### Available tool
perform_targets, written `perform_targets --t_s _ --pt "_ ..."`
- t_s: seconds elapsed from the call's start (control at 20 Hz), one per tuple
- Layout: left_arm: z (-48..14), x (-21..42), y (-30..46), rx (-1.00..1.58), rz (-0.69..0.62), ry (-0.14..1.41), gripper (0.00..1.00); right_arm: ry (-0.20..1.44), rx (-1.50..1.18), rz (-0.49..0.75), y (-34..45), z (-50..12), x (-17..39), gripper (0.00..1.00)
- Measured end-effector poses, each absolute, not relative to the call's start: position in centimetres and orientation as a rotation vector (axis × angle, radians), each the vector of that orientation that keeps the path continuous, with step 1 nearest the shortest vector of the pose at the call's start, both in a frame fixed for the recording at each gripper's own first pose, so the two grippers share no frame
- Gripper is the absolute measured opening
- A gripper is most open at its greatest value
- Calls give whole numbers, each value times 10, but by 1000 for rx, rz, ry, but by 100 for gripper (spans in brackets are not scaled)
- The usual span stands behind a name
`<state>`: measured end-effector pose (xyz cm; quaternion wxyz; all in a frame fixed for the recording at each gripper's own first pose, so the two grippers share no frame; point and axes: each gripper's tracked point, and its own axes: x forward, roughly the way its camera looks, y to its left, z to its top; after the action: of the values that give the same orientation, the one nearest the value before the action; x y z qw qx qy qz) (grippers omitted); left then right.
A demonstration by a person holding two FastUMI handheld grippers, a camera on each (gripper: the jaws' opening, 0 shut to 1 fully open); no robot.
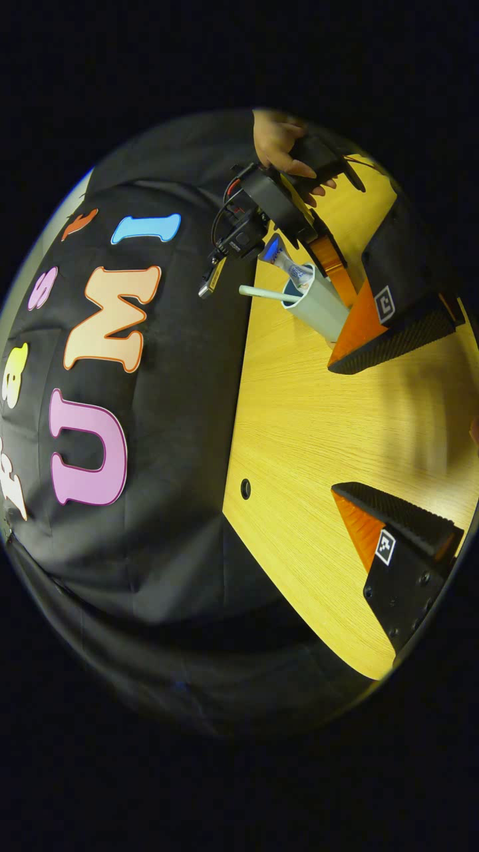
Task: Put the toothbrush and toothpaste on the desktop into the cup, then pick up the cup and place it on the coaster on the desktop.
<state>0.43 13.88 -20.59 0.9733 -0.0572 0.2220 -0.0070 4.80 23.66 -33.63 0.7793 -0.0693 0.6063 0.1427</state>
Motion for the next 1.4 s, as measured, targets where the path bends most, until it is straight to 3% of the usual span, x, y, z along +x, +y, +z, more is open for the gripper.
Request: perform_targets --t_s 0.15,0.25,0.4,0.85,0.9,1.0,1.25,1.35,1.4 --pt "-206 6 135 -111 -23 450 95 1298 -106 331 248 -323 46 30" --pt "-205 10 129 -105 -32 451 95 1280 -87 347 254 -319 46 67" --pt "-202 11 119 -99 -52 448 95 1236 -107 356 250 -306 50 98" --pt "-169 18 55 -99 -97 405 95 983 -175 410 202 -238 49 99" --pt "-164 16 47 -97 -104 397 95 961 -168 412 194 -234 43 94" --pt "-152 13 27 -104 -113 382 95 909 -129 417 178 -220 37 94" --pt "-124 1 -22 -129 -120 345 95 717 -59 380 124 -178 27 99" --pt "-113 -7 -40 -128 -117 324 95 653 -34 373 104 -165 20 94" --pt "-107 -11 -46 -127 -112 310 95 620 -12 373 95 -155 14 99"
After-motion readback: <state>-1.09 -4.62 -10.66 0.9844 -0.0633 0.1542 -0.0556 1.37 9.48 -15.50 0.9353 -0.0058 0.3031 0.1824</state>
